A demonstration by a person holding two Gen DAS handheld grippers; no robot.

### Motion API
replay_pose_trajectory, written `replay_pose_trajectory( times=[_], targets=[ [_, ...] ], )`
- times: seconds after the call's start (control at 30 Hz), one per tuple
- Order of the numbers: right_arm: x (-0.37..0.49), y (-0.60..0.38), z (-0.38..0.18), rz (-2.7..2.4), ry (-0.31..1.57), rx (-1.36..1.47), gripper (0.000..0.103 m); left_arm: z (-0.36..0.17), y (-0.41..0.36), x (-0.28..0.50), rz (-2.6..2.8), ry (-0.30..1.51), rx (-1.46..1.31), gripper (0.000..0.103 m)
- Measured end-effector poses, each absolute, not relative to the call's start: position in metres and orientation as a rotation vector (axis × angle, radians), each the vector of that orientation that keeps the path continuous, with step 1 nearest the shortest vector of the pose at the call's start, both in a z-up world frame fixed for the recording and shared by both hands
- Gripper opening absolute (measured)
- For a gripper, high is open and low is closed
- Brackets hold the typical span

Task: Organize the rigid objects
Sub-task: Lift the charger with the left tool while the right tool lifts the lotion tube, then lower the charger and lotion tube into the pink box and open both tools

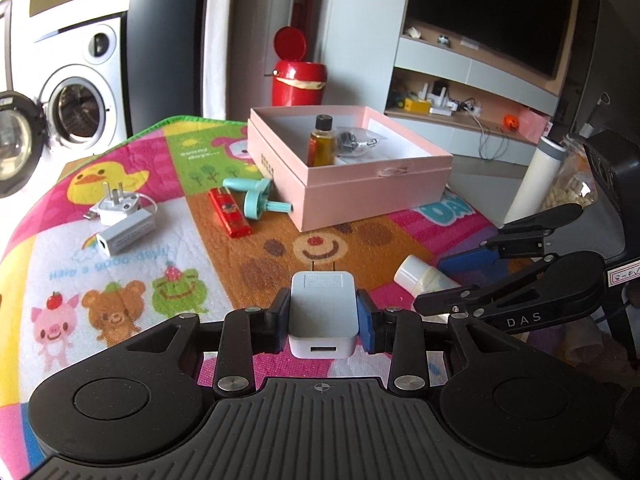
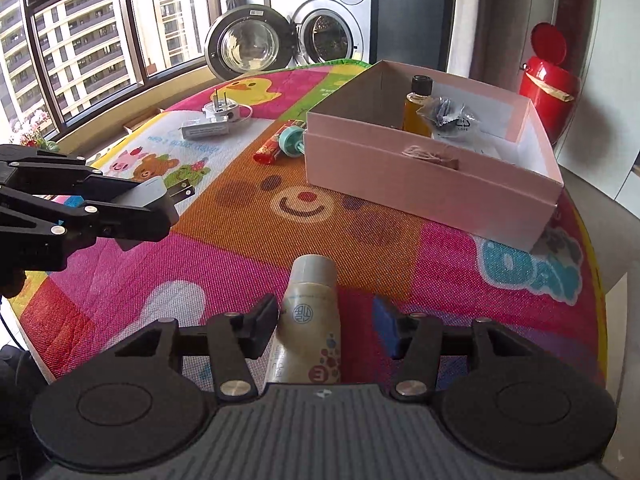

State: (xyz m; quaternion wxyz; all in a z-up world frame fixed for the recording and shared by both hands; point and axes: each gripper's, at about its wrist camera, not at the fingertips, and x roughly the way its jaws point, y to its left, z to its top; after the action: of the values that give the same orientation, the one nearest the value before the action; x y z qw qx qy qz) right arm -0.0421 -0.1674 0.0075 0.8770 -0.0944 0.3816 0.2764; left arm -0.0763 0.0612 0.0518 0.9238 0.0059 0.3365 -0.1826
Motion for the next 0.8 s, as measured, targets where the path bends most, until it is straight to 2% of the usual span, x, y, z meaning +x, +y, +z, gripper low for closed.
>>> replay_pose_trajectory(
  times=[0.1, 0.27, 0.4, 0.7, 0.8],
  targets=[
    [-0.050, -0.166, 0.005, 0.597, 0.793, -0.226, 0.037, 0.048, 0.057, -0.075, -0.387, 0.702, 0.012, 0.037],
    [-0.056, -0.167, 0.010, 0.583, 0.765, -0.253, 0.036, 0.046, 0.049, -0.076, -0.410, 0.702, 0.012, 0.037],
    [-0.044, -0.188, 0.032, 0.531, 0.721, -0.146, 0.035, 0.053, 0.051, -0.072, -0.400, 0.685, 0.000, 0.037],
    [0.001, -0.229, 0.159, 0.435, 0.408, -0.010, 0.035, 0.163, 0.052, -0.005, -0.362, 0.385, -0.056, 0.037],
    [0.034, -0.230, 0.181, 0.367, 0.360, 0.015, 0.035, 0.177, 0.043, 0.035, -0.316, 0.363, -0.094, 0.037]
  ],
)
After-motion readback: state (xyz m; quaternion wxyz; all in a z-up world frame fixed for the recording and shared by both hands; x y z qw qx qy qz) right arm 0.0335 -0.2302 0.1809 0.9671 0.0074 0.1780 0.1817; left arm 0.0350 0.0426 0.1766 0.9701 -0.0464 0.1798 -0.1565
